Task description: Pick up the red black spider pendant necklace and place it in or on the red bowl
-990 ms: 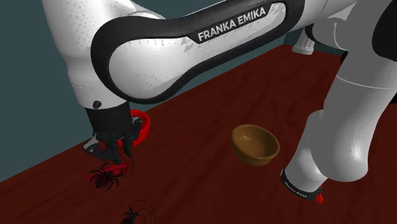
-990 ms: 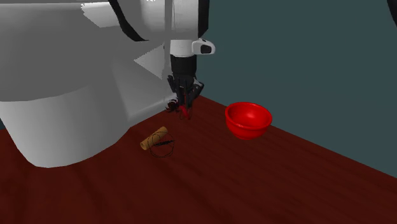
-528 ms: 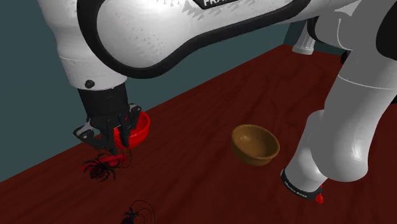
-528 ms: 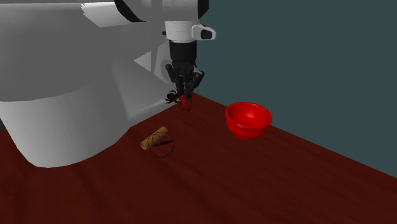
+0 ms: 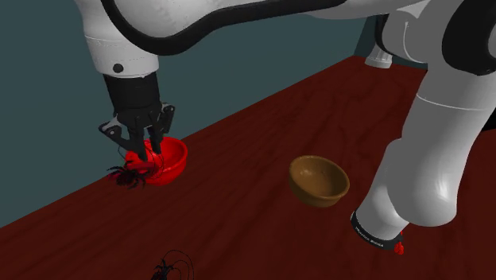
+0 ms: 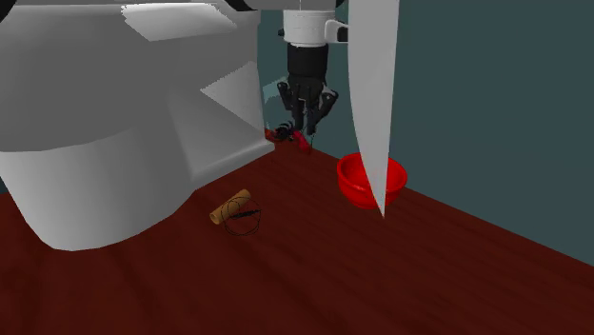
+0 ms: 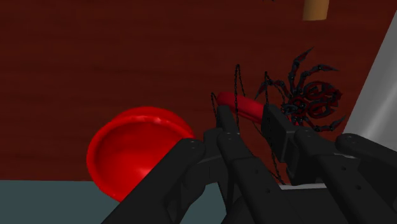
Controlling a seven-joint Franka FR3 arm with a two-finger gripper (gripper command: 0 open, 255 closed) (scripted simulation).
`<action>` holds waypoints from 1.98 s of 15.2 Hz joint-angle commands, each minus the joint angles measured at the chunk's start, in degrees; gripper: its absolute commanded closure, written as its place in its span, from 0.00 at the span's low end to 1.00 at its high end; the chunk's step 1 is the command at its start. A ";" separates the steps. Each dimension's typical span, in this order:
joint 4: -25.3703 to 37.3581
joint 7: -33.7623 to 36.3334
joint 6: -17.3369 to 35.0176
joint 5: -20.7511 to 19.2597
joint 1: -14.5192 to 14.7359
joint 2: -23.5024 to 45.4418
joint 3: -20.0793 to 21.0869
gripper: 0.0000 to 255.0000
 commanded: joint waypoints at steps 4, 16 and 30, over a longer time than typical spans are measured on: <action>7.37 -4.84 -3.28 -1.64 -2.31 4.48 -2.24 1.00; 28.44 -13.29 -11.46 -5.75 -4.75 17.97 -5.98 1.00; 15.26 -13.06 0.18 -5.37 -6.41 16.49 -6.13 1.00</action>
